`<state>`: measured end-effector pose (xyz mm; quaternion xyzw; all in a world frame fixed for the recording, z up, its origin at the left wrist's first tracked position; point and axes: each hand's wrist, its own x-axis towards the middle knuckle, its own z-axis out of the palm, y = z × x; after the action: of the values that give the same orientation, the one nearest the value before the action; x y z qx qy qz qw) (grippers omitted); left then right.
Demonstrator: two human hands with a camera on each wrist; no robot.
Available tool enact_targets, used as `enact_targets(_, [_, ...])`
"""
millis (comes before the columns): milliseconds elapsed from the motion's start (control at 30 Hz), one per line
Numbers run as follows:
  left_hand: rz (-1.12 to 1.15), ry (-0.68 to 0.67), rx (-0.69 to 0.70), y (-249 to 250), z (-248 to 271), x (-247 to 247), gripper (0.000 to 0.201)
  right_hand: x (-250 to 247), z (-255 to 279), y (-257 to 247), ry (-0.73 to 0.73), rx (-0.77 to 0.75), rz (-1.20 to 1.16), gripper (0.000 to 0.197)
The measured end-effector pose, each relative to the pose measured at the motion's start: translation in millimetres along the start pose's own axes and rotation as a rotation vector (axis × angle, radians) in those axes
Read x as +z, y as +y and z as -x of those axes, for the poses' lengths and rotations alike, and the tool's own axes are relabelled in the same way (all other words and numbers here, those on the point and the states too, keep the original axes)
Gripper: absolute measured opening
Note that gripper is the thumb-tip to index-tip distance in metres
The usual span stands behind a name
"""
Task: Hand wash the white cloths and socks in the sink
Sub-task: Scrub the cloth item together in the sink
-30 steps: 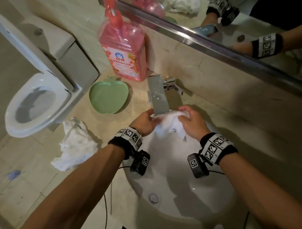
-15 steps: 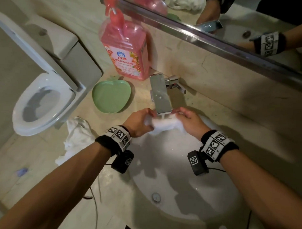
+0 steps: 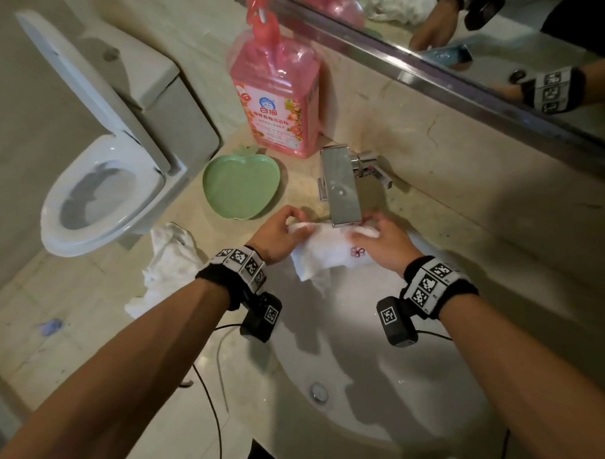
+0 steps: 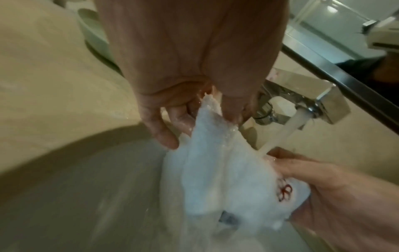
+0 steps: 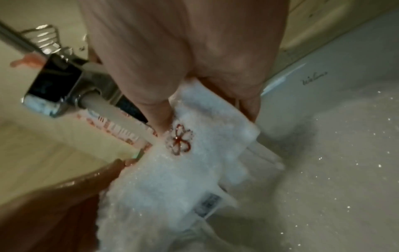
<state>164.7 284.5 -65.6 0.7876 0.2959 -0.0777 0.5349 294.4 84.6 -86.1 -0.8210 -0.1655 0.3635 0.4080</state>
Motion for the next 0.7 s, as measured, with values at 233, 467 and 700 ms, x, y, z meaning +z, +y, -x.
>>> enact_targets(233, [0.235, -0.056, 0.024, 5, -7, 23, 0.036, -13, 8, -3, 0.072, 0.053, -0.299, 0.031])
enact_targets(467, [0.084, -0.176, -0.106, 30, -19, 50, 0.017, -25, 13, 2, 0.019, 0.155, -0.429, 0.022])
enact_targets(700, [-0.646, -0.283, -0.005, 39, -9, 65, 0.089, -27, 16, -3, 0.014, 0.179, -0.382, 0.018])
